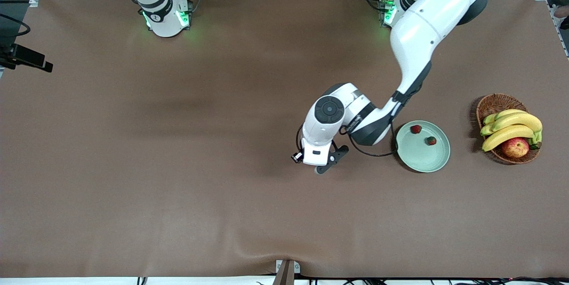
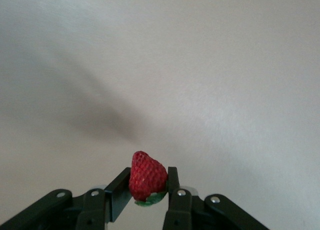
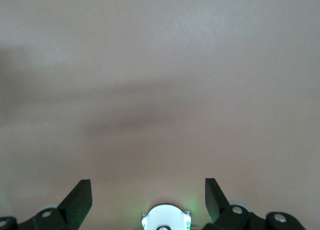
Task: Collect all strawberries into plate
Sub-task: 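Carry the strawberry over the plate with the left gripper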
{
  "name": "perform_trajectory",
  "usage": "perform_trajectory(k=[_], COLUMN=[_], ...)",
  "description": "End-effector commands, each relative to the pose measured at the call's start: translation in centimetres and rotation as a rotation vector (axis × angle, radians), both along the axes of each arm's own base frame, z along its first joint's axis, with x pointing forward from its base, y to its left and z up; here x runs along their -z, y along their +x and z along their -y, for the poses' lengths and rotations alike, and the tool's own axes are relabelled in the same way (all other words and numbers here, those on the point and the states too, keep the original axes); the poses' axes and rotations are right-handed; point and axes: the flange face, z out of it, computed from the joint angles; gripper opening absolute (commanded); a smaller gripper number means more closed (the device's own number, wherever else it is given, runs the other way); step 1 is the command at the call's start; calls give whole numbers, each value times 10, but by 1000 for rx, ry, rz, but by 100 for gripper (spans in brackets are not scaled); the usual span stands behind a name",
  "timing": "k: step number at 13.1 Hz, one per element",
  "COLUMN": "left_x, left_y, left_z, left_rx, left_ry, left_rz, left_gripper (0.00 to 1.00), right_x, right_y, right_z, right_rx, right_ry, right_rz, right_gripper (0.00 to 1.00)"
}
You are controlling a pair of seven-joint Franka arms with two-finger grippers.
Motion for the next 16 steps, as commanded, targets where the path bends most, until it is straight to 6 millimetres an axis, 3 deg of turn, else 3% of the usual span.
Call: perform_trajectory(k=[1, 5, 10, 12, 16], left_x=[-42, -61, -65, -65, -43], left_y=[4, -7, -23, -28, -45], left_z=[-42, -120, -208, -245, -281], left_rx=[38, 269, 450, 491, 580], left_ry=[-64, -31, 25, 7, 95], left_rz=[-104, -243, -268, -266, -259], left_gripper=[0, 0, 0, 0, 0], right_x=[-7, -4, -3, -3, -3], right_y=[4, 5, 5, 9, 13], right_z=[3, 9, 23, 19, 18], right_rx=[-44, -76, -43, -49, -45], right_ry=[4, -36, -22, -26, -27], right_rz=[72, 63, 61, 76, 97], right_gripper=[100, 100, 100, 100, 100])
